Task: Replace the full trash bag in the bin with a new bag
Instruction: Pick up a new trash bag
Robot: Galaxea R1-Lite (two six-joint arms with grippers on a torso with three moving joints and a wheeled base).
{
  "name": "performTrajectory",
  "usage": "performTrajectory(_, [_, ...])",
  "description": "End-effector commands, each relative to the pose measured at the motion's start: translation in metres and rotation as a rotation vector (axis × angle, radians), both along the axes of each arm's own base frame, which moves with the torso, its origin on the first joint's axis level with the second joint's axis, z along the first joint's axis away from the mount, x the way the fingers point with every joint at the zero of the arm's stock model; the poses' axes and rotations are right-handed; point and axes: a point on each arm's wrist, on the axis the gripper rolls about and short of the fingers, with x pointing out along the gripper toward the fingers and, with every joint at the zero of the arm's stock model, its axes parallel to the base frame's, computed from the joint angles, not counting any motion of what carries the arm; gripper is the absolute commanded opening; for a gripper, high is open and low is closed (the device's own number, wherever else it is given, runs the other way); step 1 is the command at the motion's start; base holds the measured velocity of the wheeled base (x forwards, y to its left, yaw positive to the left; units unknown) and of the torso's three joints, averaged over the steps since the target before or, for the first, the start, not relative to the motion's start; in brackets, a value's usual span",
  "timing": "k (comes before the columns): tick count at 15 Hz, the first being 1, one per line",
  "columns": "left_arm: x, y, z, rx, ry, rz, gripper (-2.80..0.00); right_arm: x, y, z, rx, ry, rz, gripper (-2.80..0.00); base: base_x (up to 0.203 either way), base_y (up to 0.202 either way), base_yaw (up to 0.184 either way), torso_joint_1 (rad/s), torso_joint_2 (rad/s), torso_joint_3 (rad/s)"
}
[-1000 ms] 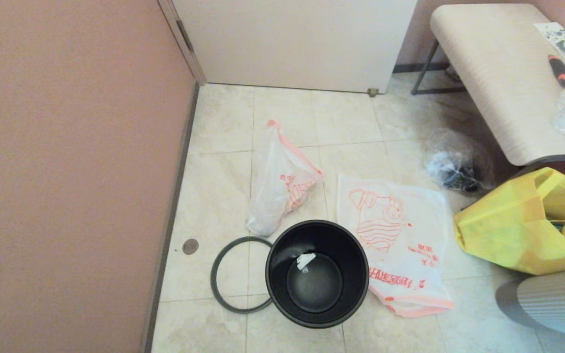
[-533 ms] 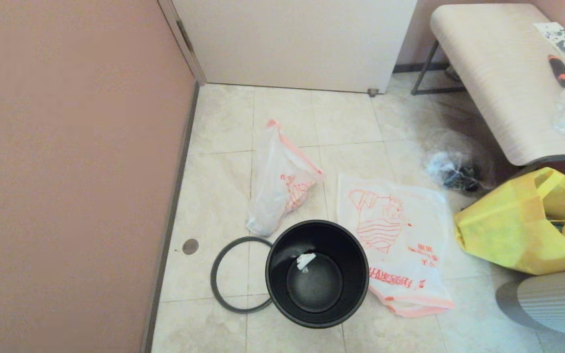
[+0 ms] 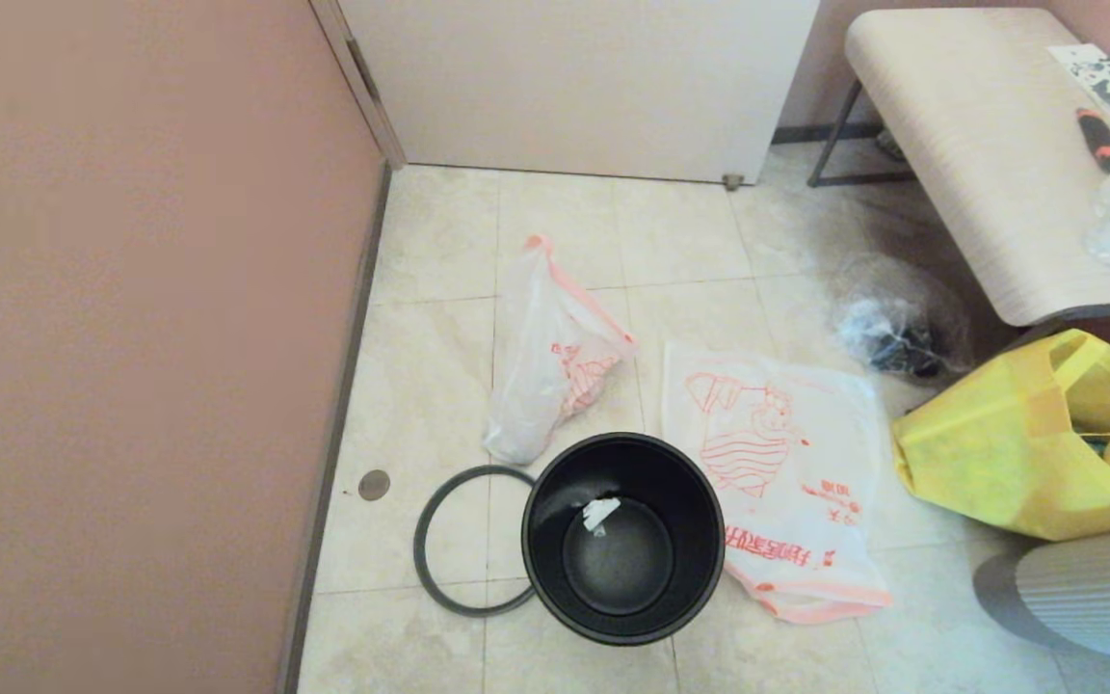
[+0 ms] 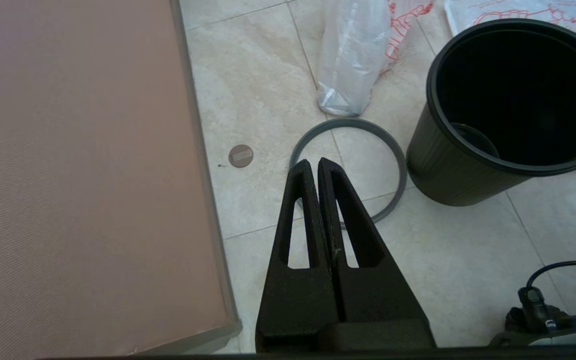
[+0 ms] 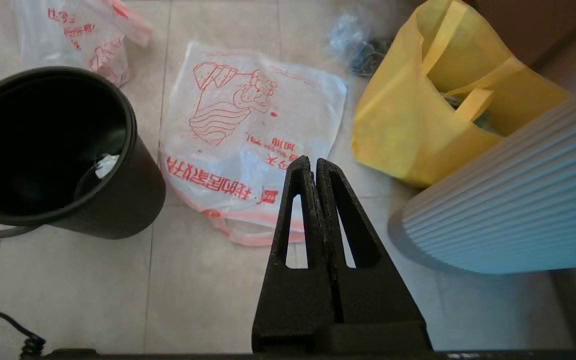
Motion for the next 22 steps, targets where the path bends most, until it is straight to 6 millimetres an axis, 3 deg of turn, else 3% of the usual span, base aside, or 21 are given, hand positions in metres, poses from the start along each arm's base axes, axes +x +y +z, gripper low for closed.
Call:
performTrajectory(1, [0.000, 0.000, -0.001, 0.001, 0.005, -0.001, -2.80, 0.000, 0.000, 0.030, -0.009, 0.028, -0.006, -2.80, 0.000, 0.000, 0.000, 0.000, 0.00, 0.000])
performTrajectory(6, [0.000, 0.000, 0.000, 0.001, 0.004, -0.001, -2.80, 0.041, 0.000, 0.068, -0.054, 0.244, -0.001, -2.80, 0.000, 0.000, 0.000, 0.000, 0.00, 0.000])
performTrajectory(11, [0.000, 0.000, -0.001, 0.001, 0.005, -0.001, -2.80, 0.101, 0.001, 0.076, -0.062, 0.389, 0.015, -2.80, 0.000, 0.000, 0.000, 0.000, 0.00, 0.000])
performTrajectory(17, [0.000, 0.000, 0.000, 0.001, 0.004, -0.001, -2.80, 0.169, 0.002, 0.054, -0.034, 0.581, -0.012, -2.80, 0.000, 0.000, 0.000, 0.000, 0.00, 0.000])
performTrajectory(22, [0.000, 0.000, 0.000, 0.001, 0.004, -0.001, -2.80, 0.240, 0.002, 0.010, -0.031, 0.642, -0.025, -2.80, 0.000, 0.000, 0.000, 0.000, 0.00, 0.000])
